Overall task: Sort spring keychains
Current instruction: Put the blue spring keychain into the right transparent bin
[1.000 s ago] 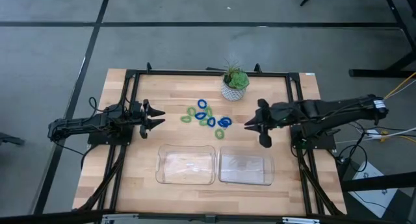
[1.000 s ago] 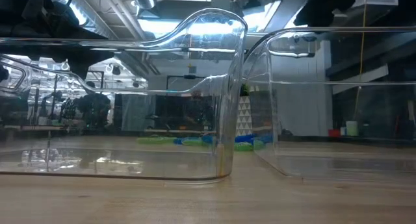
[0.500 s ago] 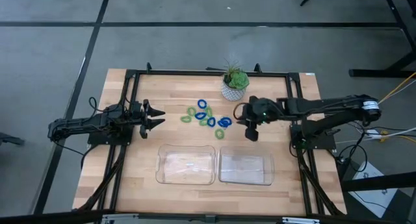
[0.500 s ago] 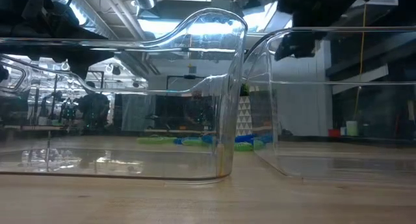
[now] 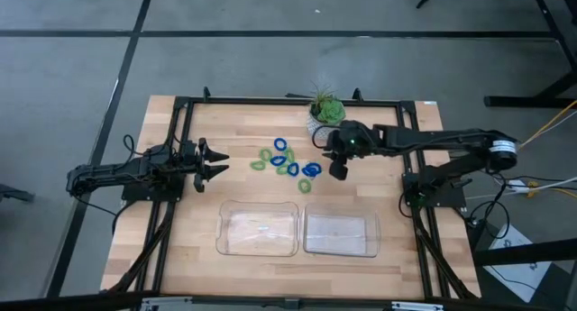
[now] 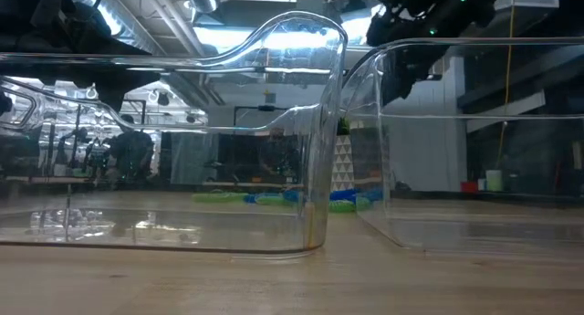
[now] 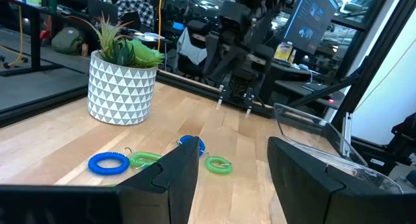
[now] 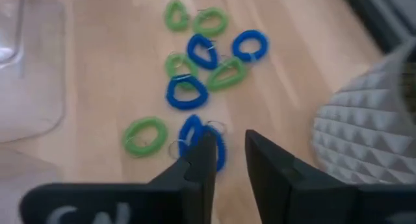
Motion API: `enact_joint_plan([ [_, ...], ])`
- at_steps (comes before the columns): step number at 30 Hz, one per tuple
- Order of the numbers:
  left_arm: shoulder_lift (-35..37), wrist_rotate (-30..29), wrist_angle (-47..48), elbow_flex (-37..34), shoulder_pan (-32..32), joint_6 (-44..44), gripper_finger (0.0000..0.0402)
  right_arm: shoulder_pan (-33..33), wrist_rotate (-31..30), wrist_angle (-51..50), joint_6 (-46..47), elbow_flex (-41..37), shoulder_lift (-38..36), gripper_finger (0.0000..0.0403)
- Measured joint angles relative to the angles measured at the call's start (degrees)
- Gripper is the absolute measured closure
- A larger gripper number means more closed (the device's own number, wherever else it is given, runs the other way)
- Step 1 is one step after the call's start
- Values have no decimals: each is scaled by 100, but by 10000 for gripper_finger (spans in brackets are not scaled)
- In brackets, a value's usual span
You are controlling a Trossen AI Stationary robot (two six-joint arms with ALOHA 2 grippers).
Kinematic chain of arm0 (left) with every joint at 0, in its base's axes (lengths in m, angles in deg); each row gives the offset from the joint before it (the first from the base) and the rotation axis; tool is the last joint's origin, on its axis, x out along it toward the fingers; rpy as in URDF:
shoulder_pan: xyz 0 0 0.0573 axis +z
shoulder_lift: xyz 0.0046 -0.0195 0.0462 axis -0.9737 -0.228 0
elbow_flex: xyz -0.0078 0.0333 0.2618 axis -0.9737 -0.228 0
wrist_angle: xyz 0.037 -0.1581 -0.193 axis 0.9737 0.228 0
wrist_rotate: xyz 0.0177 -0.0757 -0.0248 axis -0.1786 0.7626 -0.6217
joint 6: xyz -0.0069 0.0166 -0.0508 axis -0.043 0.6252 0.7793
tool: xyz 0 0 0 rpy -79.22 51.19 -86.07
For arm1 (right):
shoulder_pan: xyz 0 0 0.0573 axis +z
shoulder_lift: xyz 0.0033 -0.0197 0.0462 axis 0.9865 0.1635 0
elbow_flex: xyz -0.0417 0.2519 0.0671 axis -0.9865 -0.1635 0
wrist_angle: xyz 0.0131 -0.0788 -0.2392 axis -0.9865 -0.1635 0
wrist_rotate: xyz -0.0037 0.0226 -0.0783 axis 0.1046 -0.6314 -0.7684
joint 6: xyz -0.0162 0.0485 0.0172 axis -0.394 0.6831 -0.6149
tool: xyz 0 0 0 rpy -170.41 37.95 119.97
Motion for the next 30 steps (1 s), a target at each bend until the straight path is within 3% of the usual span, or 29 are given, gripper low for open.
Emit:
enact_joint_plan([
  [7, -2, 0, 0, 0, 0, 0, 224, 85, 168, -11, 39, 313, 651, 232],
  [11, 0, -1, 0, -1, -1, 0, 224, 212, 172, 13, 473, 426, 1125, 210],
  [20, 0, 0, 0, 0, -2, -2, 224, 652, 126, 205, 584, 464, 2088, 234],
  [26, -1, 0, 0, -1, -2, 0, 224, 841, -894, 503, 573, 468, 2203, 250],
  [30, -1, -2, 0, 0, -1, 0, 224, 828, -926, 461, 839, 466, 2203, 251],
])
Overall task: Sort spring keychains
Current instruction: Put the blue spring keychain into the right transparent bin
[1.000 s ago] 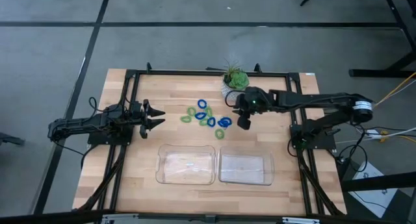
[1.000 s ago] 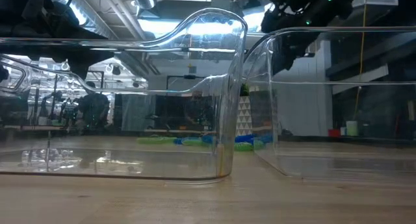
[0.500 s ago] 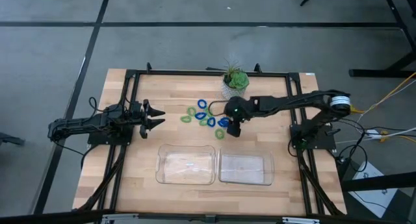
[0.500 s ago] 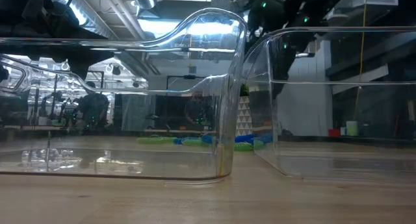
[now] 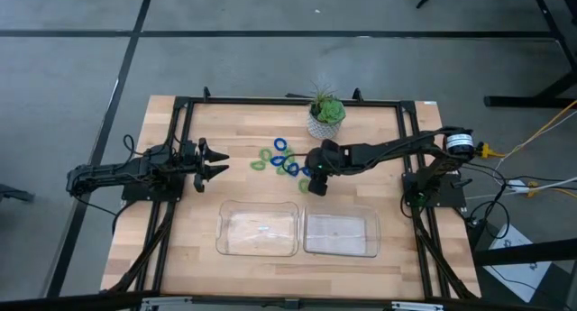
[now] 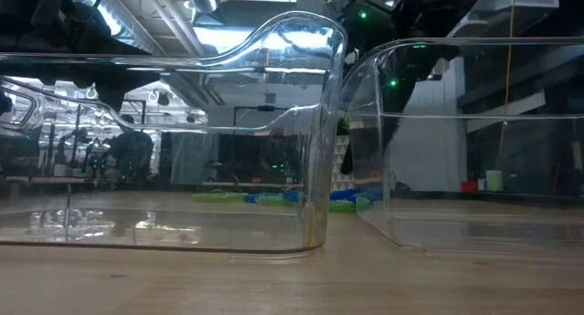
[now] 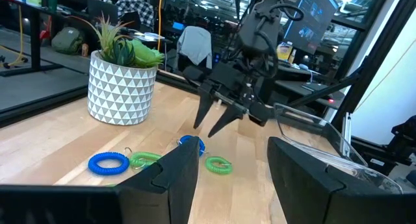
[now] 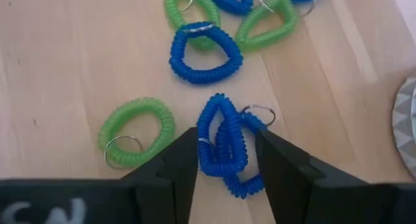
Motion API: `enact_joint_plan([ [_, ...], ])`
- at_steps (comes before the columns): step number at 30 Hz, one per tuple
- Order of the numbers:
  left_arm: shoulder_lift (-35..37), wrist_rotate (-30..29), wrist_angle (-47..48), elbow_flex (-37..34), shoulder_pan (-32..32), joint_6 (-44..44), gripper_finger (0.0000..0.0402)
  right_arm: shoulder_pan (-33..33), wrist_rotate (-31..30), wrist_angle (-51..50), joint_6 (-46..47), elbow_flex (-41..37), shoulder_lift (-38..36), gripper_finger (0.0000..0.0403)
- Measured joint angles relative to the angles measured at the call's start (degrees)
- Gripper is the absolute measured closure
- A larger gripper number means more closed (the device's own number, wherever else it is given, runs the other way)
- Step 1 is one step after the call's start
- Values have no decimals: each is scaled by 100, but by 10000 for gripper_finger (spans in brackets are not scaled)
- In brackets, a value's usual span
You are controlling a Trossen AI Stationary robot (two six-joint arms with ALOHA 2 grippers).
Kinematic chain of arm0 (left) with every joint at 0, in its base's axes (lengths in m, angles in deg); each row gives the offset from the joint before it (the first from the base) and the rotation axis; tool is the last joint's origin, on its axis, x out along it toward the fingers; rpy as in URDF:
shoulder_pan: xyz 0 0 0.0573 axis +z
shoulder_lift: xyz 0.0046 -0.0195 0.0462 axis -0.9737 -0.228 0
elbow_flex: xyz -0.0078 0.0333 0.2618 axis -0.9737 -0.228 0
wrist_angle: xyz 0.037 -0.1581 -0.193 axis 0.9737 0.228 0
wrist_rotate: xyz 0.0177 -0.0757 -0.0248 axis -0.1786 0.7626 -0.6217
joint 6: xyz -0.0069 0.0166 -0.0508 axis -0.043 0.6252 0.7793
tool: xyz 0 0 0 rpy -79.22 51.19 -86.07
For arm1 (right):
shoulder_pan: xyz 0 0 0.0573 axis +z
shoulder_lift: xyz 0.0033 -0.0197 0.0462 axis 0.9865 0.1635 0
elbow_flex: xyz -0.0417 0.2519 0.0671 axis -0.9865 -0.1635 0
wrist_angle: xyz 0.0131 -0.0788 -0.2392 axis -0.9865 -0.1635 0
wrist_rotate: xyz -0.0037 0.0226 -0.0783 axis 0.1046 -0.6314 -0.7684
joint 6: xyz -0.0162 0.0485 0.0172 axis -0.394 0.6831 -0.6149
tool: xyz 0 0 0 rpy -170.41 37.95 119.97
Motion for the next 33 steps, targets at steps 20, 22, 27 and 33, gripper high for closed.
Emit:
enact_joint_plan([
  [20, 1, 2, -2, 0, -1, 0, 224, -450, 553, 290, -360, -61, 518, 294],
  [22, -1, 2, -1, -1, -1, -1, 224, -450, 704, 257, -353, -61, 518, 320],
  [27, 1, 2, -2, -2, -1, 0, 224, -447, 1056, 194, -343, -61, 514, 384],
  [33, 0, 2, -2, -1, -1, -2, 224, -455, 1073, 169, -312, -61, 509, 371],
])
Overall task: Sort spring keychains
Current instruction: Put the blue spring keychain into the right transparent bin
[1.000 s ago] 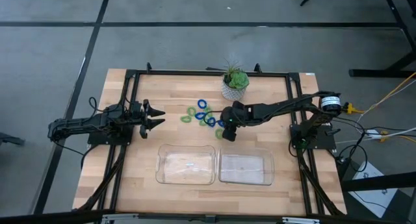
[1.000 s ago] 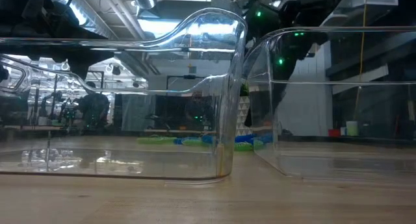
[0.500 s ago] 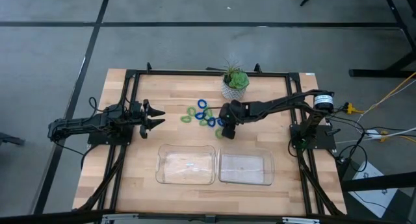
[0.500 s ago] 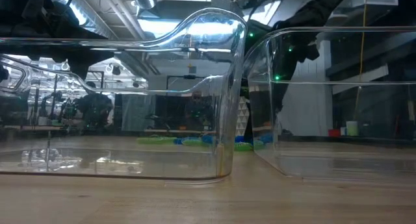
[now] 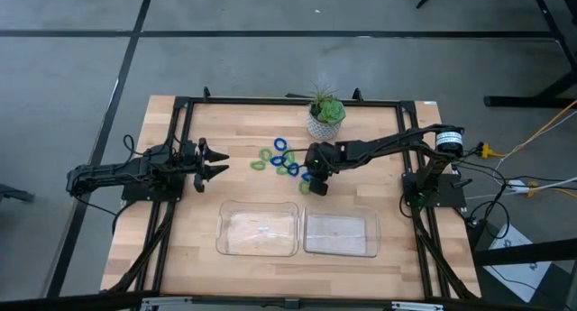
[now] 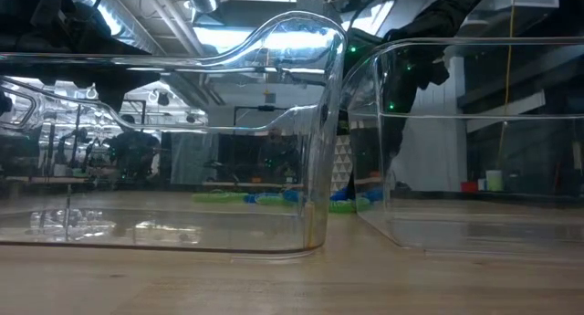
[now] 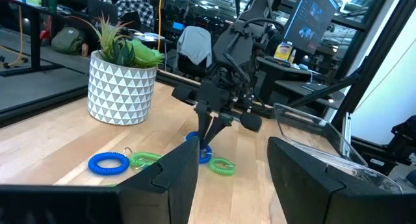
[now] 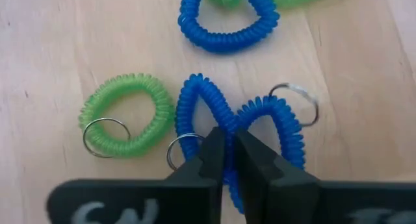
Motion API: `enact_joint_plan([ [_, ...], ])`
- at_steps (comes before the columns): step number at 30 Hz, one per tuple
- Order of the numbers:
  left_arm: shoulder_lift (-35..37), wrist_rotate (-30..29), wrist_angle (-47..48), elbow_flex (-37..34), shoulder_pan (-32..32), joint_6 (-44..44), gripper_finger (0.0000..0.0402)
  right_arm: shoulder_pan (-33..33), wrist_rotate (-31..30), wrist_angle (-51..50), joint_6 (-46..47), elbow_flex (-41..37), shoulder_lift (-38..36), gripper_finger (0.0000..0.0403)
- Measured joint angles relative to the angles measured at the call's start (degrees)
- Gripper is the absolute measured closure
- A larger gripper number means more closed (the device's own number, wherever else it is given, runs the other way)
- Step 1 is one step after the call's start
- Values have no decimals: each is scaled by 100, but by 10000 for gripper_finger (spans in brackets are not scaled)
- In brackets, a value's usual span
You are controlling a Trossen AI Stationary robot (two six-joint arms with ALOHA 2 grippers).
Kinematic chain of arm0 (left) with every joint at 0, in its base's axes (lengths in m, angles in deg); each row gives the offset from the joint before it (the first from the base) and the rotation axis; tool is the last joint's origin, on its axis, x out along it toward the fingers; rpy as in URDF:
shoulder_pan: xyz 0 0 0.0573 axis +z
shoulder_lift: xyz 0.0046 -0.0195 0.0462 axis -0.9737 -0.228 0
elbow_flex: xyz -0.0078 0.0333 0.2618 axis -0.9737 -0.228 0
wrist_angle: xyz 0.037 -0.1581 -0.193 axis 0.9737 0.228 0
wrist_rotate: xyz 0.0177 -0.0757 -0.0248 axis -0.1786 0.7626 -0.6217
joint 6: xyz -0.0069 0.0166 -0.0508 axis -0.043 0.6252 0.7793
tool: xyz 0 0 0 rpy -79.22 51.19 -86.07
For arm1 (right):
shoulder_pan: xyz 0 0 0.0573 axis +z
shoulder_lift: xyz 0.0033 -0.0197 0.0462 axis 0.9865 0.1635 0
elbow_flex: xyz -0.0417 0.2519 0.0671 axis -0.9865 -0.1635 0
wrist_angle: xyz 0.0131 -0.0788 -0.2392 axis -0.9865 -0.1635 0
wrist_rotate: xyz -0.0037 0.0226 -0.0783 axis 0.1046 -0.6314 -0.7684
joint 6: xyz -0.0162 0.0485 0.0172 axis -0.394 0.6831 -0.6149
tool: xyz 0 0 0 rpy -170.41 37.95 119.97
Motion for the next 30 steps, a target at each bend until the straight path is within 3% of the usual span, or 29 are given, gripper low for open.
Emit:
enact_joint_plan([
  [8, -1, 0, -1, -1, 1, 0, 224, -3, 193, -69, 109, -2, -294, 394],
  [17, -1, -1, 0, 1, 0, 2, 224, -3, 285, -160, 274, 83, -900, 391],
  [30, 1, 0, -1, -1, 2, 2, 224, -3, 491, -186, 29, 771, -1339, 390],
])
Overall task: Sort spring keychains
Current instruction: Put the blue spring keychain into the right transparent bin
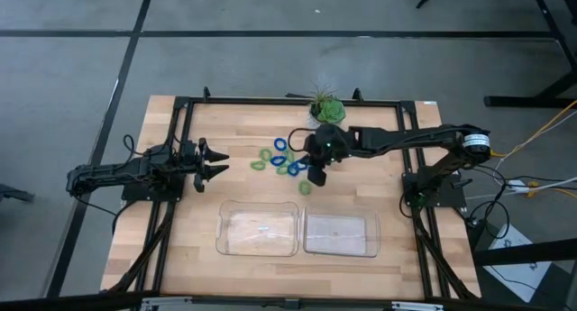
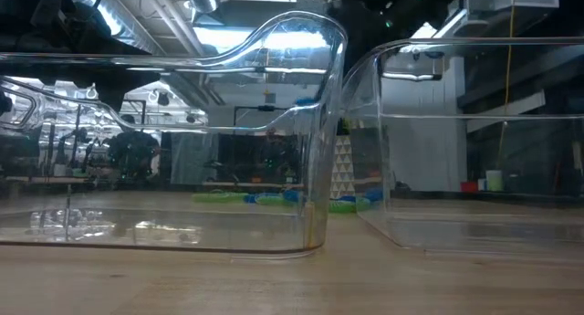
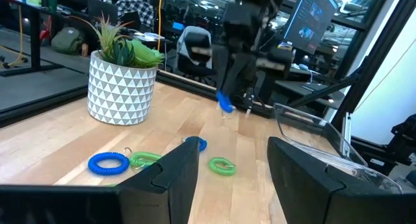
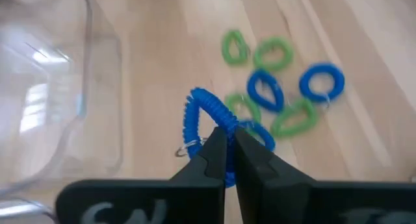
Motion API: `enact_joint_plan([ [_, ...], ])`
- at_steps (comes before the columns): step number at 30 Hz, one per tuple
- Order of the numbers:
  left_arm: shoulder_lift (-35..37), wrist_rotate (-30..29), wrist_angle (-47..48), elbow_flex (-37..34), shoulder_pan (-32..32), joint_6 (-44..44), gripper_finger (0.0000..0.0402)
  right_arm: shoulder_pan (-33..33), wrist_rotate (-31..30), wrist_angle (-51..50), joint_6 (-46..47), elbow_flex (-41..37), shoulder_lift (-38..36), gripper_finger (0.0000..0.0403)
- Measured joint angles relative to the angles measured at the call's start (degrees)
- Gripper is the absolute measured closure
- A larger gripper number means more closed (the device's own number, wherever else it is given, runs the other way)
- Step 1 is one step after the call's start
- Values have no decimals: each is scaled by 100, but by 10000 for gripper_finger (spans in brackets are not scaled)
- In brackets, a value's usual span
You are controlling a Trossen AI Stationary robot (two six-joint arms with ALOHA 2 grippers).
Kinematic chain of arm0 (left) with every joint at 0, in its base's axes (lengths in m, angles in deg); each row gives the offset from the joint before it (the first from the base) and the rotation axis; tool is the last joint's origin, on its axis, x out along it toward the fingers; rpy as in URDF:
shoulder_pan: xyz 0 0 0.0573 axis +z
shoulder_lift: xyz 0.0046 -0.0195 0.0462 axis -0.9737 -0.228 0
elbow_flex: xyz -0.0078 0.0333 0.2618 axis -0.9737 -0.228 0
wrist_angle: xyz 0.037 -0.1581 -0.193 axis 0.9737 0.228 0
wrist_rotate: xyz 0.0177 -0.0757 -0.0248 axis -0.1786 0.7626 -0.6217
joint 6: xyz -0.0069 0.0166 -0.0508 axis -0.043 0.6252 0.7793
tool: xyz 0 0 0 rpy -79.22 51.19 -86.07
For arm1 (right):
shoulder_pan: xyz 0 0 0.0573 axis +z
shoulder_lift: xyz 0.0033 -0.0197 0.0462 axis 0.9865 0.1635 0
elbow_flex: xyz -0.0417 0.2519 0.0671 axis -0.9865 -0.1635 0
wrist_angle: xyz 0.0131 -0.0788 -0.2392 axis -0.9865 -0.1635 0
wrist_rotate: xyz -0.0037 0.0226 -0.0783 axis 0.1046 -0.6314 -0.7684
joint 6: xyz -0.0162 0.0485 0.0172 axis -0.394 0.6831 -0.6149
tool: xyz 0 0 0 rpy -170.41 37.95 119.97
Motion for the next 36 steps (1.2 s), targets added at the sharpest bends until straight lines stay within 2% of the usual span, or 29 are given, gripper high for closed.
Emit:
enact_joint_plan([
  [5, 0, 0, 0, 0, -2, -2, 224, 0, 435, -27, -125, 532, 0, 390],
  [11, -1, 0, 0, 1, -2, 0, 224, 2, 446, -485, -447, 1188, 0, 390],
  [17, 0, 0, 0, 1, -1, -2, 224, 2, 455, -753, -516, 1441, -14, 390],
  [19, 0, 0, 0, 0, 0, 0, 224, 1, 632, -811, -496, 1474, -26, 390],
  [22, 0, 0, 0, 0, -1, 0, 224, 0, 994, -872, -370, 1476, -40, 389],
  [27, 0, 0, 0, 1, -2, -1, 224, 63, 1172, -891, 150, 1476, -140, 389],
  [31, 0, -2, 0, 1, 0, -1, 224, 261, 1189, -932, 784, 1476, -338, 389],
  [36, 0, -2, 0, 2, -2, -2, 224, 624, 1197, -930, 1118, 1476, -624, 389],
])
